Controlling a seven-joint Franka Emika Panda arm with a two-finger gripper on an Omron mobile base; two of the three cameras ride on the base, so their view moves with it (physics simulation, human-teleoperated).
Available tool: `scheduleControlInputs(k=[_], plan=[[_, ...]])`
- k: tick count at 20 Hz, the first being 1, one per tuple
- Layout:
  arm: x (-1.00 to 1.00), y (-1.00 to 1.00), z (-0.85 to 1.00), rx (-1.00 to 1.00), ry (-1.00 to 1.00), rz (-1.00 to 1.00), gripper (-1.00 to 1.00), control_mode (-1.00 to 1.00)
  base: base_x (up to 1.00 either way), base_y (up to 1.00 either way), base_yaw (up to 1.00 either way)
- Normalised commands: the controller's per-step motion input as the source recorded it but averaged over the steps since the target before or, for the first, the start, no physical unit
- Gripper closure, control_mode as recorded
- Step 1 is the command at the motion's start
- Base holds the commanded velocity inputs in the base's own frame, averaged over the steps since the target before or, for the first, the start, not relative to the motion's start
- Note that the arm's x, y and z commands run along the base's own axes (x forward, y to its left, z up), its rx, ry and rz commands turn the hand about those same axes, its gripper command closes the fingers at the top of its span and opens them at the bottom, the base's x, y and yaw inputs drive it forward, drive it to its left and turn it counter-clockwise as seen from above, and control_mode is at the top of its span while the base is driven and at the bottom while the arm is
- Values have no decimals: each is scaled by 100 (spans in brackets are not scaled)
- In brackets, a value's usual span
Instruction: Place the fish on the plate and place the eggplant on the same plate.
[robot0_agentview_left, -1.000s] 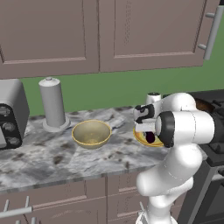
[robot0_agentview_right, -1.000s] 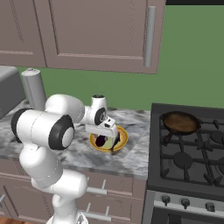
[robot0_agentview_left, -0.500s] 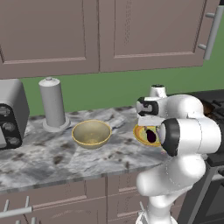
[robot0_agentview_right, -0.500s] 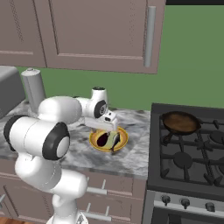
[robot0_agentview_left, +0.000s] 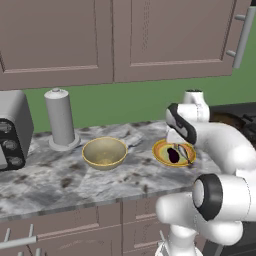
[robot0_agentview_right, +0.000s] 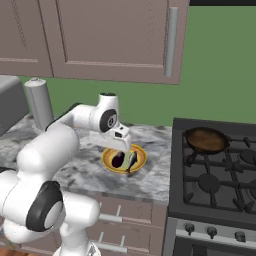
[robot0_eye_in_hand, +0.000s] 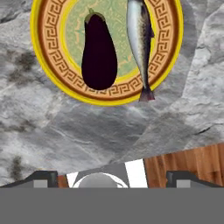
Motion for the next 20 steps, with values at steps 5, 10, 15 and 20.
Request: scheduleControlInputs(k=[5,10,15,20], plan=[[-100,2,41,0,-2,0,-100,-100,0,0,0],[-77,10,37,0,-6,0,-100,-100,0,0,0],[-43,24,36,0,-12,0,-100,-100,0,0,0],[-30,47,27,0,-12,0,-100,-100,0,0,0]])
